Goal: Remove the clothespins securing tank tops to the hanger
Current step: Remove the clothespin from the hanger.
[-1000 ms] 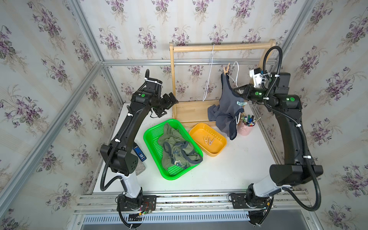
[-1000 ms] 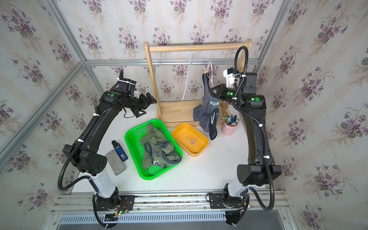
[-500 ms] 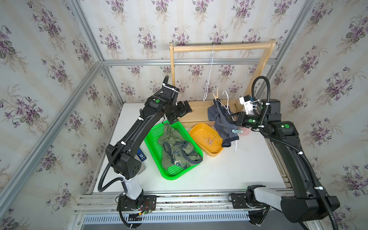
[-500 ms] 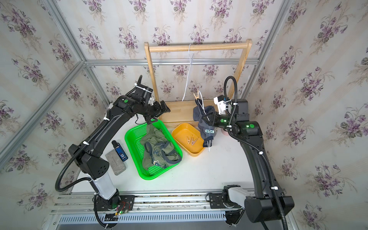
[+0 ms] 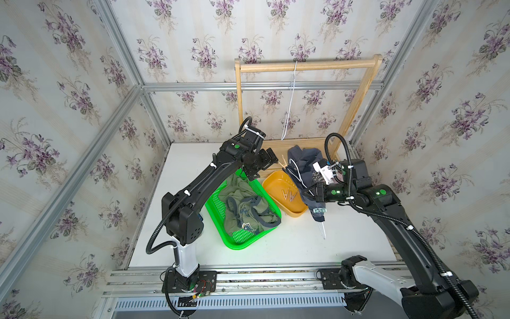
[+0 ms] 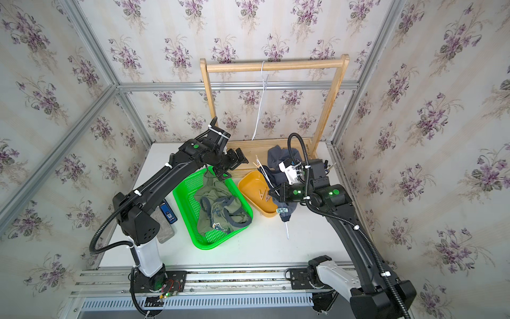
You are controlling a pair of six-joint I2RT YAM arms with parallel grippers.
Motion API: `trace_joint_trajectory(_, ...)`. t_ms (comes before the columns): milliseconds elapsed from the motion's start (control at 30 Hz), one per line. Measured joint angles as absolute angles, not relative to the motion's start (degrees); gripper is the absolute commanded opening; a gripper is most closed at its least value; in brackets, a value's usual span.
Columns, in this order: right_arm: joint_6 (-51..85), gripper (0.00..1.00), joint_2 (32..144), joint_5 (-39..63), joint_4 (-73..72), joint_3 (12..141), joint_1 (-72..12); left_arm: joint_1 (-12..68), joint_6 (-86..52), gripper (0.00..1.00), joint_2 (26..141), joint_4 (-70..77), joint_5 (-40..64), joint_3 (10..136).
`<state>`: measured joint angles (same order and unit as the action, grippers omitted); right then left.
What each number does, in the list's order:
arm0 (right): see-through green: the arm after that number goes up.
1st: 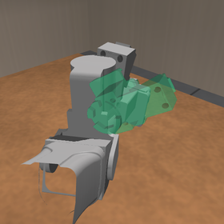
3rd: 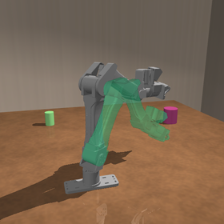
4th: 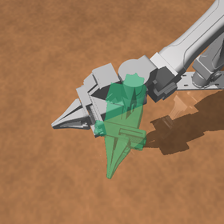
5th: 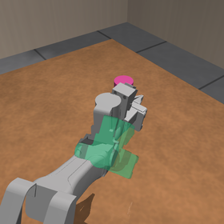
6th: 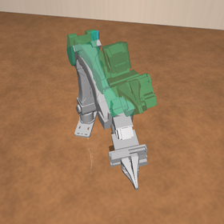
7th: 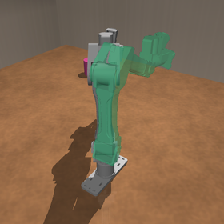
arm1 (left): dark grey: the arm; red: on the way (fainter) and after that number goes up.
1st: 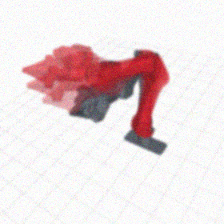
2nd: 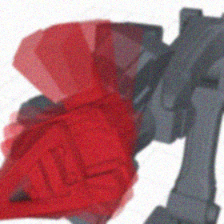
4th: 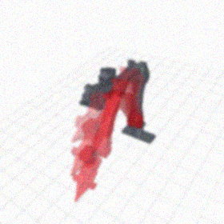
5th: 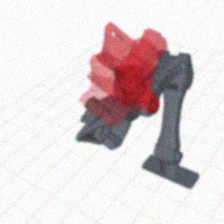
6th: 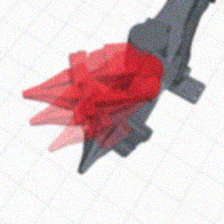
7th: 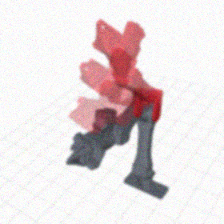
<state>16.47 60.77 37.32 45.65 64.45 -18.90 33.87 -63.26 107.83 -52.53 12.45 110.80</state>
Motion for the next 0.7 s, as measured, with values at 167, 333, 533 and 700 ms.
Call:
trace_joint_trajectory(167, 15.86, 0.0, 60.77, 37.32, 46.61, 64.01, -21.67, 34.04, -68.58, 0.99, 107.72, -45.84, 14.13, 103.53)
trace_joint_trajectory(333, 15.46, 0.0, 60.4, 37.32, 47.57, 63.44, -24.27, 34.11, -71.22, 0.99, 108.42, -42.0, 14.66, 102.96)
trace_joint_trajectory(533, 15.07, 0.0, 60.31, 37.54, 47.75, 63.77, -25.96, 34.11, -72.23, 0.99, 110.04, -39.77, 14.39, 104.55)
trace_joint_trajectory(700, 14.35, 0.0, 60.47, 37.98, 47.79, 65.8, -26.26, 34.15, -73.06, 0.82, 111.09, -39.35, 13.87, 104.57)
